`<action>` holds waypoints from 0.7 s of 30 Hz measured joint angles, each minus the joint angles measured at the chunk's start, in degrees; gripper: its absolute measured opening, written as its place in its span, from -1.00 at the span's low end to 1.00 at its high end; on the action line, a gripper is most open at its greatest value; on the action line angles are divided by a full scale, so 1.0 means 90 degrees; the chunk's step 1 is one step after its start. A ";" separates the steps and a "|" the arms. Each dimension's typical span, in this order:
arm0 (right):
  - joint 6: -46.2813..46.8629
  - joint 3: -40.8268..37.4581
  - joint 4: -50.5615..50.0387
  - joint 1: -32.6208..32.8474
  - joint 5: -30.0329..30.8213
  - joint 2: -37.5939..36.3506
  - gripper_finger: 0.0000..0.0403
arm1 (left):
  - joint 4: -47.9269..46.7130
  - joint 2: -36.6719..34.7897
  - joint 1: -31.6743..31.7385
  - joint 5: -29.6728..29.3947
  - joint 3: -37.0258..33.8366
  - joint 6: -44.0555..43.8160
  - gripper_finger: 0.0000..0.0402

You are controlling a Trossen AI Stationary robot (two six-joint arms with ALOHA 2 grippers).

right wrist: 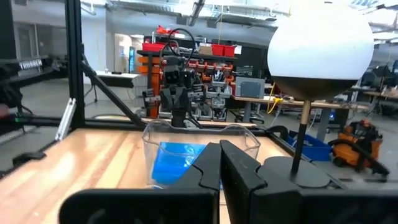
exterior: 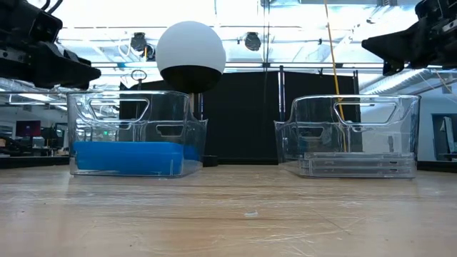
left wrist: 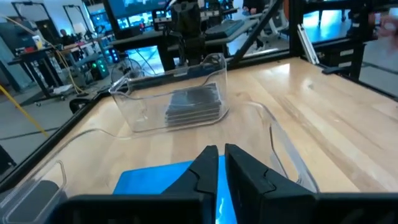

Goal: Pick & place jewel cases by type
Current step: Return to Home Position

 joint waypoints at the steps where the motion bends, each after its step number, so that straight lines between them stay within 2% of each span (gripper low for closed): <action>1: 0.0096 0.0000 0.0011 0.0000 0.0002 0.0000 -1.00 | -0.0001 0.0029 0.0000 0.0000 0.0000 -0.0022 -0.80; 6: 0.0133 0.0000 0.0012 0.0000 0.0002 0.0000 -1.00 | 0.0176 0.0090 0.0000 -0.0021 -0.0007 -0.0053 -0.74; 21: 0.0137 0.0000 0.0014 0.0002 0.0005 0.0000 -1.00 | 0.0316 0.0085 0.0000 -0.0034 -0.0007 -0.0067 -0.75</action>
